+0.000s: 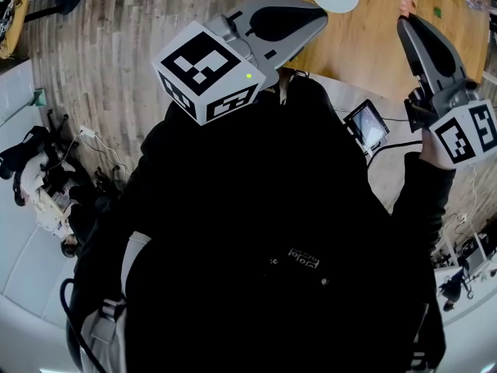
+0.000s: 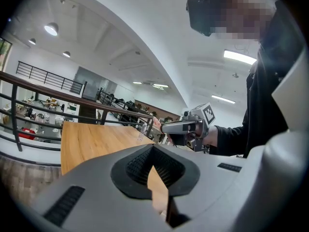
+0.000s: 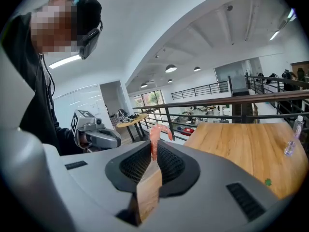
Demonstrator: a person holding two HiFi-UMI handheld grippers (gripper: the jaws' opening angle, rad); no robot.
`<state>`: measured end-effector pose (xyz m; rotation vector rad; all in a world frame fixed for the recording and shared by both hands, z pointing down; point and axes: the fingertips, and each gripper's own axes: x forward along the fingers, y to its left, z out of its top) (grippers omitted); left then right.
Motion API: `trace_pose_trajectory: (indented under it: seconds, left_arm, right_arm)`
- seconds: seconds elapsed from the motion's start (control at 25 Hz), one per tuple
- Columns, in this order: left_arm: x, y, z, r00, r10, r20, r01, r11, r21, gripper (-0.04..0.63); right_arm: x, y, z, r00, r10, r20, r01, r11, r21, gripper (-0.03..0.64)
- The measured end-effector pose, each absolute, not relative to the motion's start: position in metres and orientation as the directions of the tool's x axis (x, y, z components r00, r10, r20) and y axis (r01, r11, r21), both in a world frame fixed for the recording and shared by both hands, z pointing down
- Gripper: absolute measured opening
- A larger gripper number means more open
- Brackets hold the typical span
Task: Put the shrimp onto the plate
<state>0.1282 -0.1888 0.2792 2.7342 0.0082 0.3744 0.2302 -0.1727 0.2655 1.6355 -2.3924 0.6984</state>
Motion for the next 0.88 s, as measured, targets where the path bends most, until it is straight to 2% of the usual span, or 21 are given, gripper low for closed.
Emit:
trace_pose_trajectory:
  seconds: [0.64,0.88]
  left_arm:
    - [0.131,-0.183,0.304,0.960,0.039,0.277,-0.082,-0.908,0.412,-0.002]
    - [0.139,-0.148,0.302,0.959,0.020,0.281,-0.103,-0.903,0.417,-0.002]
  right_arm:
    - [0.247,-0.180,0.299,-0.392,-0.806,0.443,-0.915,0.293,-0.277,0.054]
    - [0.258,-0.152,0.304,-0.405,-0.791,0.458,-0.912,0.311,-0.269,0.054]
